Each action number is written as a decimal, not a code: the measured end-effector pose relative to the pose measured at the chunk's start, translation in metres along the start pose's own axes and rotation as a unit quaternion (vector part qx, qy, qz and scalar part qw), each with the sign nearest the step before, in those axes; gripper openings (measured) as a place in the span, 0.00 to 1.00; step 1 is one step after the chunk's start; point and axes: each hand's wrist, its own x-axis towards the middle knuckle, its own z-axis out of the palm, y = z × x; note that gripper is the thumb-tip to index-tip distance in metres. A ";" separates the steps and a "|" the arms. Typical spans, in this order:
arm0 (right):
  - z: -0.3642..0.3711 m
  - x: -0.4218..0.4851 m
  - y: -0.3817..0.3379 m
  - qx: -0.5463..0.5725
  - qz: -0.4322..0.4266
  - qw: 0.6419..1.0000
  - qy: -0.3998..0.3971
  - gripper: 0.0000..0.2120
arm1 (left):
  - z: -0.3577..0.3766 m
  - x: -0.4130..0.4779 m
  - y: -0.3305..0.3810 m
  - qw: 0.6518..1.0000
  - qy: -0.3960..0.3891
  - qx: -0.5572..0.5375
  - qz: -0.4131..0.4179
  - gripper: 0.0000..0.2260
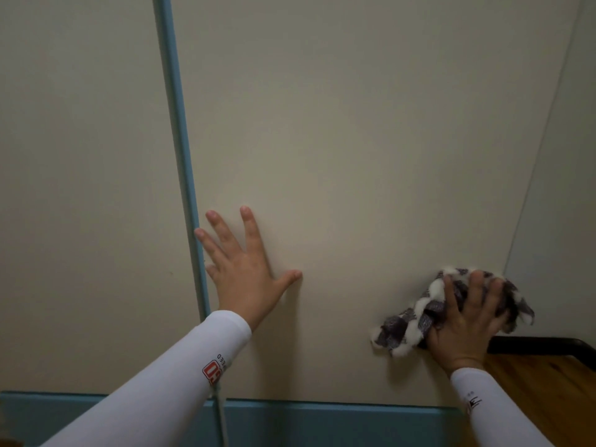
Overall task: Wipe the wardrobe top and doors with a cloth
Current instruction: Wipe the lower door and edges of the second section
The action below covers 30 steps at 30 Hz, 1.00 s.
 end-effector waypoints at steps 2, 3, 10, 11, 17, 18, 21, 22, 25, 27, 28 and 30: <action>0.004 -0.008 -0.001 0.014 0.010 1.000 -0.017 0.34 | 0.000 0.000 0.001 1.000 0.001 0.004 0.001 0.57; 0.006 -0.013 -0.001 0.016 0.005 0.999 -0.029 0.34 | 0.000 0.000 0.001 1.000 0.000 0.004 0.002 0.57; 0.016 -0.031 -0.014 0.022 0.013 0.998 -0.064 0.34 | 0.002 0.001 0.002 1.000 0.004 0.024 0.001 0.57; 0.018 -0.032 -0.020 0.024 0.011 0.998 -0.057 0.34 | 0.002 0.001 0.002 1.000 0.007 0.025 0.002 0.57; 0.033 -0.038 -0.084 0.027 -0.038 0.999 -0.019 0.44 | 0.003 0.001 -0.001 0.999 0.009 0.031 0.007 0.56; 0.036 -0.039 -0.096 0.025 -0.049 0.998 -0.020 0.44 | 0.002 0.001 -0.001 0.999 0.010 0.034 0.010 0.56; 0.039 -0.040 -0.125 0.020 -0.082 0.996 -0.021 0.48 | -0.001 0.000 -0.003 0.999 0.012 0.035 0.024 0.54; 0.040 -0.040 -0.132 0.016 -0.091 0.995 -0.024 0.50 | -0.002 -0.001 -0.005 0.999 0.011 0.033 0.031 0.53; 0.043 -0.040 -0.154 -0.004 -0.120 0.992 -0.033 0.48 | -0.007 -0.007 -0.016 0.998 0.009 0.021 0.055 0.49; 0.046 -0.040 -0.169 0.003 -0.149 0.988 -0.031 0.39 | -0.009 -0.013 -0.027 0.998 0.003 0.003 0.057 0.47; 0.049 -0.041 -0.177 0.007 -0.164 0.986 -0.032 0.37 | -0.009 -0.017 -0.033 0.998 0.002 -0.015 0.054 0.46; 0.055 -0.042 -0.193 0.010 -0.189 0.981 -0.031 0.39 | -0.009 -0.024 -0.046 0.996 0.003 -0.063 0.062 0.42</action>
